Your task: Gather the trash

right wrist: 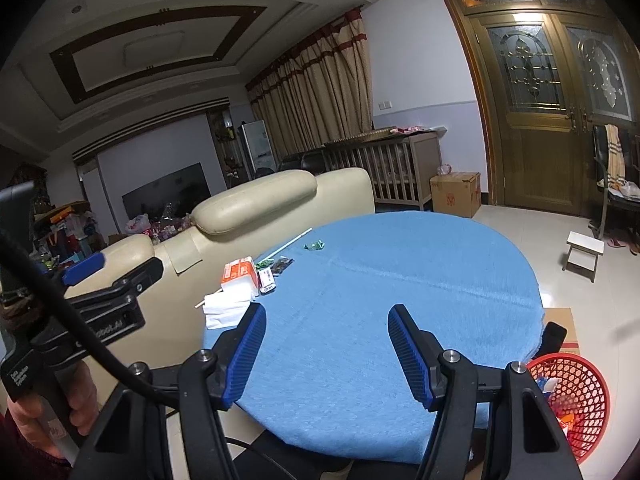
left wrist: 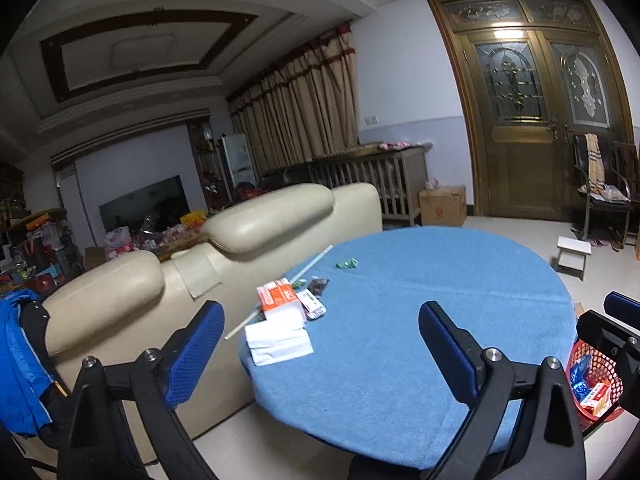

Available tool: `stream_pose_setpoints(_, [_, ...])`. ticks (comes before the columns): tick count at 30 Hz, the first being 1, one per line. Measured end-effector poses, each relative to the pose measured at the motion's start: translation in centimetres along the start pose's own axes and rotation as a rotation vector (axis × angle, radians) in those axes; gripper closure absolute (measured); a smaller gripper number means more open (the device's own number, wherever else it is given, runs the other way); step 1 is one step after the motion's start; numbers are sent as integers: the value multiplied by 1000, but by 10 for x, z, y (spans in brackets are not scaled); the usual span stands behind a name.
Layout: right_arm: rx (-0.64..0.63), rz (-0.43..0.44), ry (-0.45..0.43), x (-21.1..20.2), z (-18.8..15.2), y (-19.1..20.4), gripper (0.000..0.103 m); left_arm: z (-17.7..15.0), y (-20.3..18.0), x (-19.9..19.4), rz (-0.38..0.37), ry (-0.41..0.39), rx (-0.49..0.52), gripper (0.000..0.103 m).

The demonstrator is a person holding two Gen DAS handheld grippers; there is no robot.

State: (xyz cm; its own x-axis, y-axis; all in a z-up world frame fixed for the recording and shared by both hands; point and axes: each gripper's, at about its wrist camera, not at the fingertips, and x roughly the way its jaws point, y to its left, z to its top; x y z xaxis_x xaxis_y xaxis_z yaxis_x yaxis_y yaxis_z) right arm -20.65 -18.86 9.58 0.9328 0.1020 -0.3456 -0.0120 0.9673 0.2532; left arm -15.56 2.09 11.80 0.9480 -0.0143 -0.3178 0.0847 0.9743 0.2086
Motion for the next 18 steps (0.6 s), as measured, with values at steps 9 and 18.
stream_pose_setpoints(9, [8,-8,1,-5,0,8,35,-2,9,-12,0,-7,-5,5])
stream_pose_setpoints(18, [6,-12,-8,-10,-1,11,35,-4,12,-14,1,-8,-11,5])
